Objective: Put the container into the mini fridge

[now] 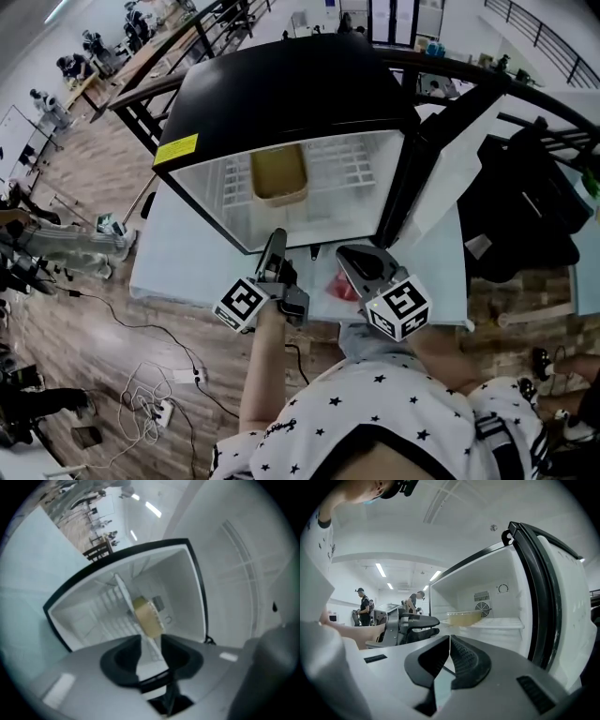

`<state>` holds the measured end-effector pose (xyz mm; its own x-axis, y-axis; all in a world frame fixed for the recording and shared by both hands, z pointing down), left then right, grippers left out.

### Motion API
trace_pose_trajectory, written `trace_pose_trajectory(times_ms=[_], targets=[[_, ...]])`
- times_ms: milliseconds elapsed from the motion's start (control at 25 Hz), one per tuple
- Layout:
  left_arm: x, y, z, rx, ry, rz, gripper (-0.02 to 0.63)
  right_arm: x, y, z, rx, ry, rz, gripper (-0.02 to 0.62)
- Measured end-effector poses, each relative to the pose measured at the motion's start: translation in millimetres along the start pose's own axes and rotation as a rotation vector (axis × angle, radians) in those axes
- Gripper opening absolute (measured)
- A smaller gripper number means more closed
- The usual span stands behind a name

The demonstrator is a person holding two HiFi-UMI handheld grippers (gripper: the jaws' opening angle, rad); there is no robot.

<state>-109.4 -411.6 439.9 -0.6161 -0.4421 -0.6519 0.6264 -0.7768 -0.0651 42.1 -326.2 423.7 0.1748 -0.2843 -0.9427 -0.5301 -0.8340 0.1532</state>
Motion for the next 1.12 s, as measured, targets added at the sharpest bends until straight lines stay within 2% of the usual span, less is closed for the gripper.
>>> trace_pose_trajectory(times_ms=[160, 240, 800, 1120], targets=[[-12, -23, 0, 0.055, 0.075, 0.032, 0.032, -10, -13, 15, -0.002, 0.004, 0.001, 0.021], [-18, -34, -2, 0.066, 0.107, 0.041, 0.006, -16, -20, 22, -0.005, 0.006, 0.003, 0.021], [-61, -128, -24, 0.158, 0.429, 0.135, 0.005, -55, -70, 74, -0.014, 0.023, -0.001, 0.021], [-93, -186, -40, 0.199, 0.565, 0.172, 0.005, -76, -101, 111, 0.006, 0.021, 0.008, 0.021]])
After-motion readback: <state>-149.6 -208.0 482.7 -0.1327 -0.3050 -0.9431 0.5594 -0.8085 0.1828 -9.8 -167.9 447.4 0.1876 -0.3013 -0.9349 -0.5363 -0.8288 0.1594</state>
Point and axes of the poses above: the fingertips, and each gripper's own axes: y forward along the fingers, z to its left, x out of its top, the point moved 4 cm from there along -y, backward along the fingers, and after that the axes turned 14 degrees about y, right-handed, at the moved point
